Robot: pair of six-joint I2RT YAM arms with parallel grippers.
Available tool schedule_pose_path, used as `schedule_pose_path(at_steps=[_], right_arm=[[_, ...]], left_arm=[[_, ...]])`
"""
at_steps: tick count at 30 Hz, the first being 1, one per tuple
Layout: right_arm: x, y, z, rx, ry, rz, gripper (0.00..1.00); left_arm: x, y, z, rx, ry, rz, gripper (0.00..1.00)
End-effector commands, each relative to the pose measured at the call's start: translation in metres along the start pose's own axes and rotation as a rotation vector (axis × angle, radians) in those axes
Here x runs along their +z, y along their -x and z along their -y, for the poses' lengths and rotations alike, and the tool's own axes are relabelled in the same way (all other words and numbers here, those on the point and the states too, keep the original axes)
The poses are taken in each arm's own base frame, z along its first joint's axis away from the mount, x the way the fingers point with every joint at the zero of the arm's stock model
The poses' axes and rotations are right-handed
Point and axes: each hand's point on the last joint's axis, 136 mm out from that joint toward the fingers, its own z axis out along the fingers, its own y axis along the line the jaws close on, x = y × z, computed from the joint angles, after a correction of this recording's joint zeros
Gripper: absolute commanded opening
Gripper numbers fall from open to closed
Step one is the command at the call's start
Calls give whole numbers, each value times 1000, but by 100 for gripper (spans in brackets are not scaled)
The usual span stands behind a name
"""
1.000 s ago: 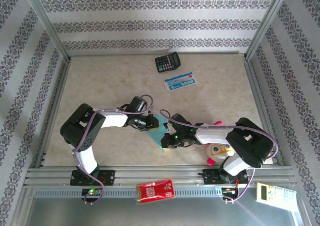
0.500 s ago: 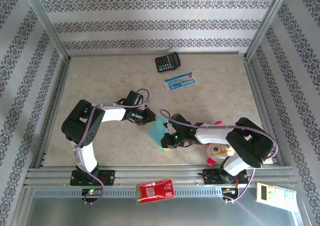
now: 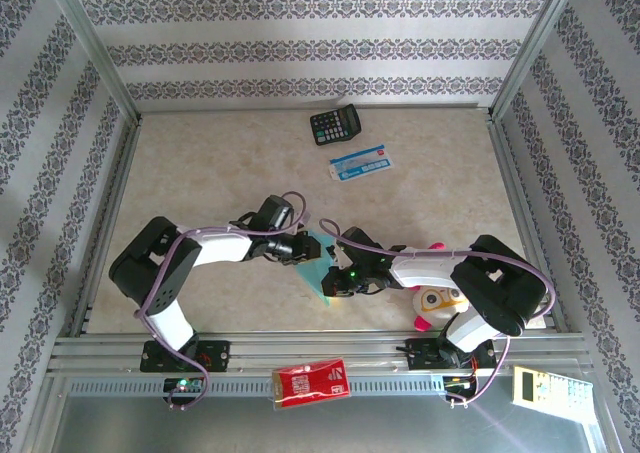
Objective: Fold a paper plane with a square sheet of paper (pick it up from the middle)
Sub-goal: Fourth fold the wing at the center of the table.
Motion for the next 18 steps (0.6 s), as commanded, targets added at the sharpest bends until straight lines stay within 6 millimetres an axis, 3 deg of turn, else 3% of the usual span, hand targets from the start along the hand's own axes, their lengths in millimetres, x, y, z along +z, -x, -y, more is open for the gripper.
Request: schedule_pose_path(at_steps=[1, 6, 18], right_arm=[[5, -47, 66, 102, -243, -137, 0], [6, -47, 66, 105, -244, -142, 0], [6, -51, 69, 110, -256, -158, 0]], left_arm=[[9, 6, 11, 10, -38, -3, 23], [17, 3, 6, 13, -19, -25, 24], [15, 25, -25, 5, 72, -7, 23]])
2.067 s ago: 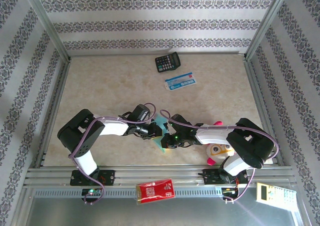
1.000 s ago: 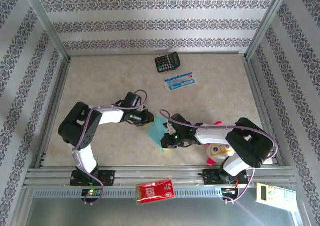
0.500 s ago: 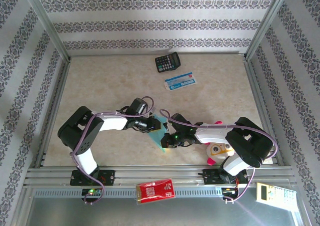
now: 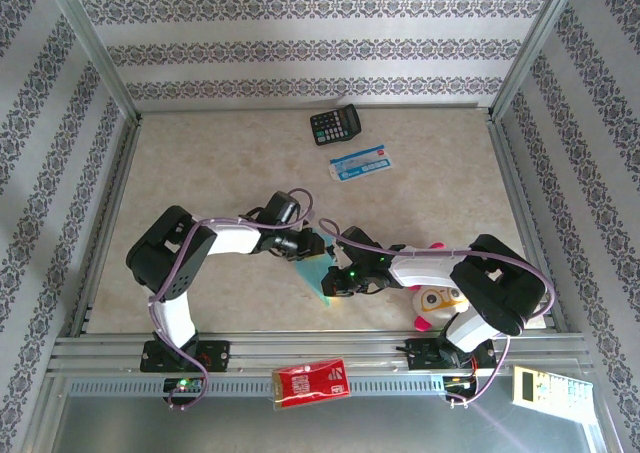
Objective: Fold a paper plane with a square sheet of paper (pick it up from the middle)
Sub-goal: Fourth fold the wing at the center of the table.
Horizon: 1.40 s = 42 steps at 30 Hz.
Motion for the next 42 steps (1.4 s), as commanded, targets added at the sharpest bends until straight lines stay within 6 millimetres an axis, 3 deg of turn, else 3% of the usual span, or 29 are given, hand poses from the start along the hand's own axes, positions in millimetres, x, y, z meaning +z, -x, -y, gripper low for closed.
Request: schedule_pose_path(at_steps=[1, 24, 42], right_arm=[[6, -51, 69, 110, -251, -152, 0], [7, -58, 73, 113, -264, -166, 0], [5, -63, 76, 107, -271, -175, 0]], left_arm=[[-1, 7, -16, 1, 37, -4, 23], [-17, 67, -54, -74, 49, 81, 22], [-25, 105, -64, -90, 74, 131, 23]])
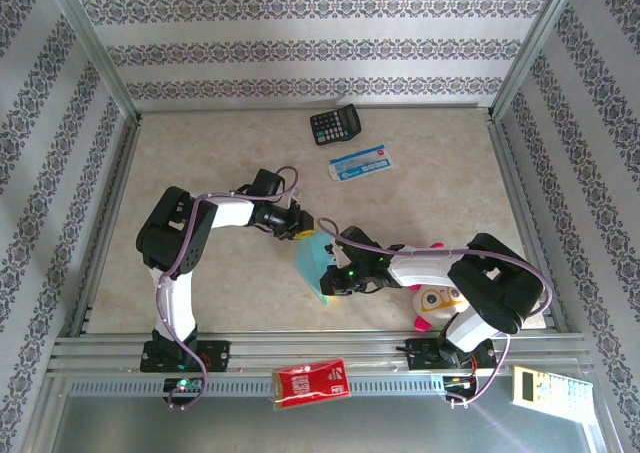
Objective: Fold a paper plane with a square sheet of paper (pick it up from the middle)
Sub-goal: Fourth fold the wing at the center of the table.
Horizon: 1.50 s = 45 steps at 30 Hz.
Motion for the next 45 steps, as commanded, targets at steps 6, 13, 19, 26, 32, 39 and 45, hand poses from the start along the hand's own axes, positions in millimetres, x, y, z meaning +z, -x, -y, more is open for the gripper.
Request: schedule_pose_path(at_steps=[6, 13, 19, 26, 32, 39, 45], right_arm=[[-1, -63, 70, 97, -264, -179, 0], [-4, -47, 51, 52, -217, -146, 0], [-29, -10, -4, -67, -68, -30, 9], [-68, 26, -7, -38, 13, 196, 25], [-61, 47, -5, -19, -14, 256, 38], [-41, 36, 1, -34, -77, 206, 35], [-65, 24, 2, -65, -83, 276, 35]], left_arm=[[-18, 58, -30, 32, 129, 186, 24], [-40, 63, 0, 71, 89, 243, 26], [-64, 31, 24, 92, 27, 275, 30], [-75, -27, 21, 87, 6, 246, 34], [-77, -42, 15, 79, 7, 232, 35], [-61, -60, 24, 84, -42, 187, 33], [-24, -74, 54, 128, -95, 101, 21]])
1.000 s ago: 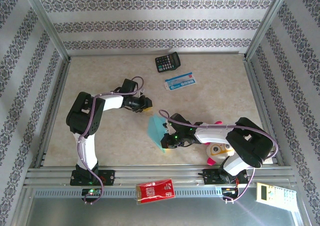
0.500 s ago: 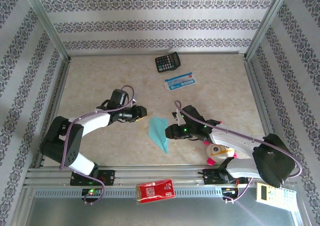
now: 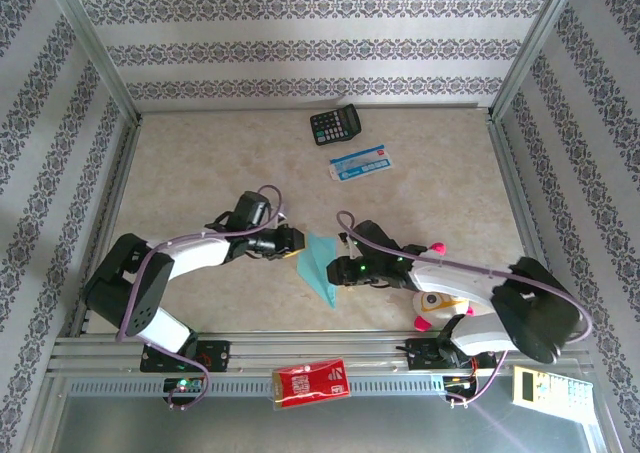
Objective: Fold a paper plane with a square sheet of paper (pick it up from the middle)
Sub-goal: Fourth fold the wing at the center of the table.
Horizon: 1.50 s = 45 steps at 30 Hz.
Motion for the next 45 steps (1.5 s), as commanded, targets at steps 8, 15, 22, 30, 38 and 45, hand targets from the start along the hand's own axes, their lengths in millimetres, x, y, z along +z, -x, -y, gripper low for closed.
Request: schedule_pose_path(at_steps=[8, 15, 22, 30, 38, 45], right_arm=[[3, -12, -32, -86, 91, 9, 26], [22, -13, -30, -83, 76, -31, 21], [36, -17, -24, -75, 57, -68, 20], [40, -15, -17, -74, 36, -85, 19], [44, -27, -1, -47, 2, -133, 18], [42, -55, 8, -13, -7, -193, 17]], left_arm=[[54, 2, 22, 2, -70, -86, 9], [66, -2, -1, -26, -20, -103, 6], [72, -6, -13, -38, 2, -113, 6], [73, -9, -20, -35, 24, -121, 4], [74, -11, -27, -38, 41, -122, 0], [75, -16, -41, -59, 79, -122, 0]])
